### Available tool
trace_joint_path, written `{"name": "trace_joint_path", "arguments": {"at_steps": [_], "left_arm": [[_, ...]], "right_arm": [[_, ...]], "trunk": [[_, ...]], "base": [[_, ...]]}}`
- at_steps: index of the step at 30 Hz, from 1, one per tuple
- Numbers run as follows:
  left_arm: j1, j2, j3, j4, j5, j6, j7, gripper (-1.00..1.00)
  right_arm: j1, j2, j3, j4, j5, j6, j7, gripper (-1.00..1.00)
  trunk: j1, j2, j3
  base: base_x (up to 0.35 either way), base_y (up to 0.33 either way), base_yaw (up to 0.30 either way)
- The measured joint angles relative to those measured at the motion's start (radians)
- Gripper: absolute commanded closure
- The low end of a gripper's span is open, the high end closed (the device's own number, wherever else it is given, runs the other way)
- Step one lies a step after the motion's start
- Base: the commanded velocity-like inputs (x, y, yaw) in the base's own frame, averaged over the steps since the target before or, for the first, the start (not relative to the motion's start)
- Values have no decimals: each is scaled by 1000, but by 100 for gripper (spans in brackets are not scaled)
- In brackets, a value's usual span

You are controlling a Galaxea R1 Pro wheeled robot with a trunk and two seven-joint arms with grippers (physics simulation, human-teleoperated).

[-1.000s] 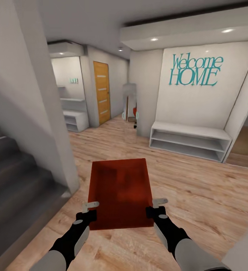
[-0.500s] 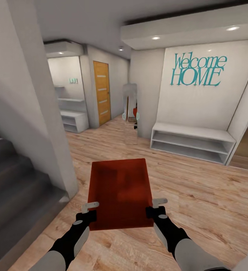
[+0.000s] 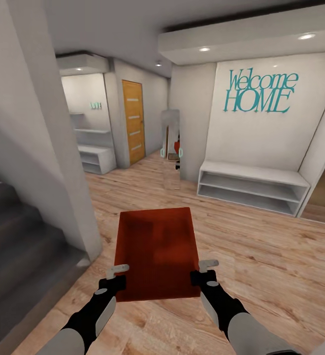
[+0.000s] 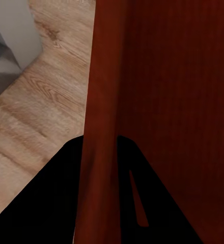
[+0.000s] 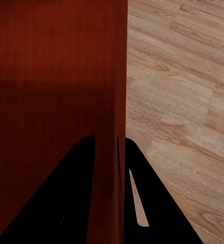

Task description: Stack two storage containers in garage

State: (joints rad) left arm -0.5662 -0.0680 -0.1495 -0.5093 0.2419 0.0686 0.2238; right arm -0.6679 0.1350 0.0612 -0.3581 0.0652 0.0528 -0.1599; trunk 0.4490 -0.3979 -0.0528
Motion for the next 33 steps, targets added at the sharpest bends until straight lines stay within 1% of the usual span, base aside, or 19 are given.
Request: {"name": "trace_joint_path", "arguments": {"at_steps": [12, 13, 14, 33], "left_arm": [[0, -1, 2, 0, -3, 0, 0, 100], [0, -6, 45, -18, -62, 28, -12, 100], [0, -7, 47, -20, -65, 29, -11, 100], [0, -7, 47, -21, -67, 31, -11, 100]], "right_arm": [[0, 0, 1, 0, -1, -1, 0, 100], [0, -1, 28, 1, -44, -1, -11, 100], [0, 0, 29, 1, -45, -1, -12, 100], [0, -1, 29, 1, -47, -1, -11, 100]], "trunk": [[0, 0, 0], [0, 0, 0], [0, 0, 0], [0, 0, 0]], "base": [[315, 0, 0], [322, 0, 0], [322, 0, 0], [322, 0, 0]]}}
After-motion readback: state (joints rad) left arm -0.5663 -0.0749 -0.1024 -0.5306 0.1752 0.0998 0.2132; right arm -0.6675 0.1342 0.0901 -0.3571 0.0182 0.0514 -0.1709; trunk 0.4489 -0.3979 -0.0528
